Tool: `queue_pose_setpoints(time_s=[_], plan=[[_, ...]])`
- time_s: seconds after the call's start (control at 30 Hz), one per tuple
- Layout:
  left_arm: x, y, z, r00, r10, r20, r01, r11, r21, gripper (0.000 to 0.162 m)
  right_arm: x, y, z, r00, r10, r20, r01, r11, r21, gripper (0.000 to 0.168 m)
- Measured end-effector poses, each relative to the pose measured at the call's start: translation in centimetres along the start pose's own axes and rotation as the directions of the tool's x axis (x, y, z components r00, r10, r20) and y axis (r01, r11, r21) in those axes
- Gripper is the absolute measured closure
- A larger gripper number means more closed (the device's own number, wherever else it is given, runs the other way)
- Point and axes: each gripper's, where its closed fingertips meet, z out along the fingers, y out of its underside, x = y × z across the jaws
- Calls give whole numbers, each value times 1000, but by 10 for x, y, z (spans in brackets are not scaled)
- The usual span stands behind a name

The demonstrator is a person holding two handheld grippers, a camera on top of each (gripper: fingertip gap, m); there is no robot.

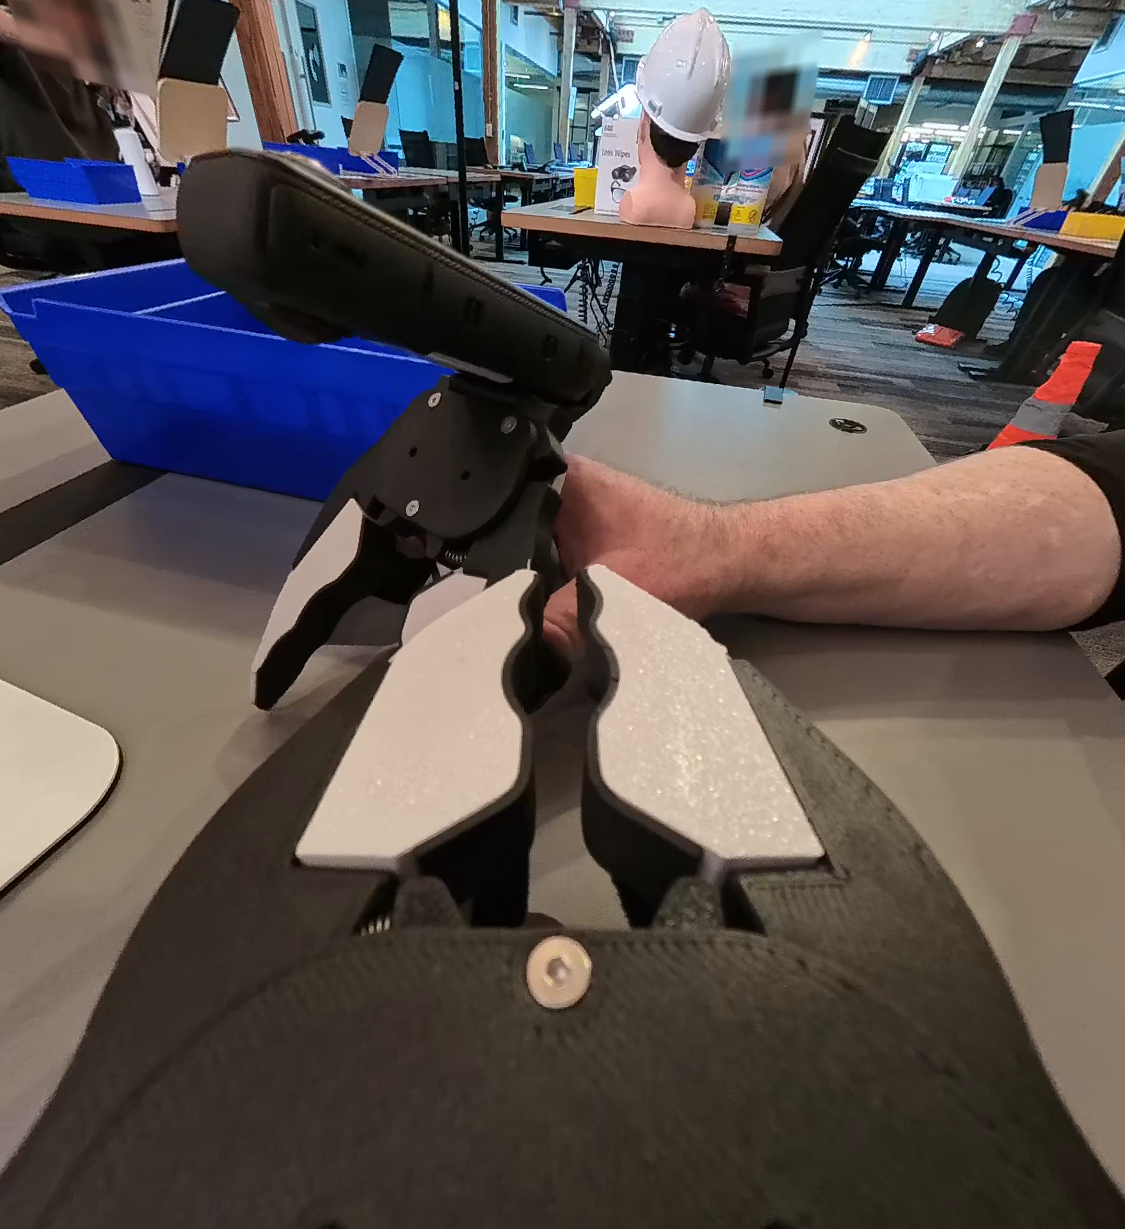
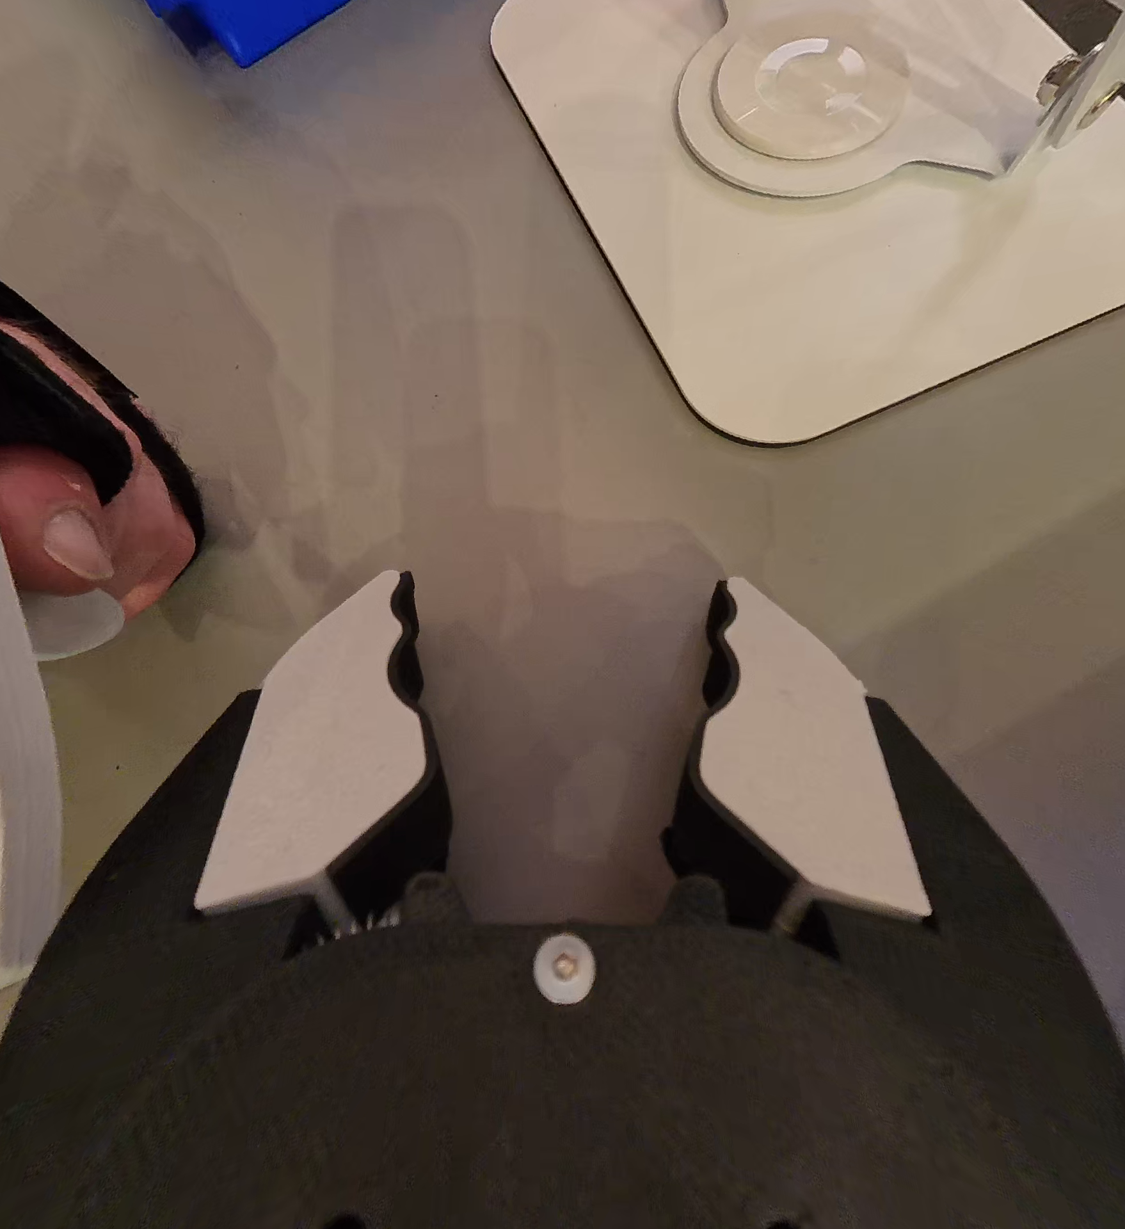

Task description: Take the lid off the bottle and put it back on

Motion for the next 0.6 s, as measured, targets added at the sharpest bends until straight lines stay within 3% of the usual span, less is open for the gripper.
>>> queue_pose_setpoints(time_s=[0.6], plan=[[-1,0,0,1000,-18,-13,18,1000,0,153,0,3,2,1000,-13,-1,13,1000,-23,86]])
